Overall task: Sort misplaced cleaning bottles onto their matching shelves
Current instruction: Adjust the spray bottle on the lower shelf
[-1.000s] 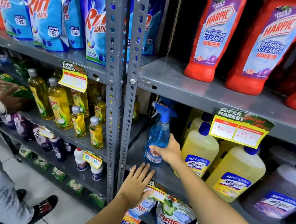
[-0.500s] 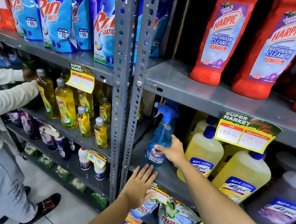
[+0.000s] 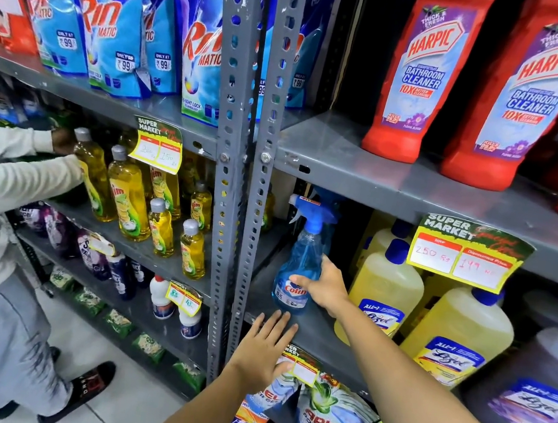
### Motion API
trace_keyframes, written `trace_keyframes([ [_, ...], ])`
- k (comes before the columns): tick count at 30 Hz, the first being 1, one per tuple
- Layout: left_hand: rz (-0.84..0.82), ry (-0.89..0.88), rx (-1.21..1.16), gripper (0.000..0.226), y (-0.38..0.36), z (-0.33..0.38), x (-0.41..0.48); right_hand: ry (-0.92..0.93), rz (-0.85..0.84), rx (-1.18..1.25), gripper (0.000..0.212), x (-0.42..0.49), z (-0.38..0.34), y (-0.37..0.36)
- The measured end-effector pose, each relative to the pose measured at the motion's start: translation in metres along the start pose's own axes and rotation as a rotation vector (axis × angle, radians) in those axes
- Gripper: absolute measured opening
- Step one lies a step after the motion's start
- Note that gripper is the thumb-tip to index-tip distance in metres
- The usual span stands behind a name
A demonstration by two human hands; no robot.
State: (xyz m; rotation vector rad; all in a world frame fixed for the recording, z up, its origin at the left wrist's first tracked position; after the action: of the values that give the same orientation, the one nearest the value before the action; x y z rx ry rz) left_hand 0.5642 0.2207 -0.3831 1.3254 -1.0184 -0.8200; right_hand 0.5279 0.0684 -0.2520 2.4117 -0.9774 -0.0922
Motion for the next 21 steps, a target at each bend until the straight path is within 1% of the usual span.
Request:
trace_keyframes([
  [8, 0.014, -0.036, -0.034, 0.066, 0.0006, -0.0063, -0.0046, 0.009, 0.017, -0.012, 0.06, -0.0031, -0.0006, -0.0022],
  [16, -0.033, -0.026, -0.036, 0.069, 0.0009, -0.0071, -0.0089, 0.008, 0.049, -0.048, 0.062, -0.006, -0.0053, -0.0028],
  [21, -0.054, -0.024, -0.039, 0.069, 0.0022, -0.0075, -0.0096, 0.0, 0.036, -0.053, 0.065, -0.0083, -0.0068, -0.0028],
])
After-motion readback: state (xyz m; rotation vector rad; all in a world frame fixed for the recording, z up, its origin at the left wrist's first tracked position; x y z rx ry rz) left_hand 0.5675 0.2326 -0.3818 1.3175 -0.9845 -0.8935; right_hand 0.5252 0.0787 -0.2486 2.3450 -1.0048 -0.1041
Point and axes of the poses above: each hand's wrist, its own x-axis towards the middle knuckle, its own y-axis out of the back of the hand, z = x × y, the point moved 4 cm from there along x, towards the middle knuckle, and after that the axes turned 11 degrees about y, right-handed, at the moved point
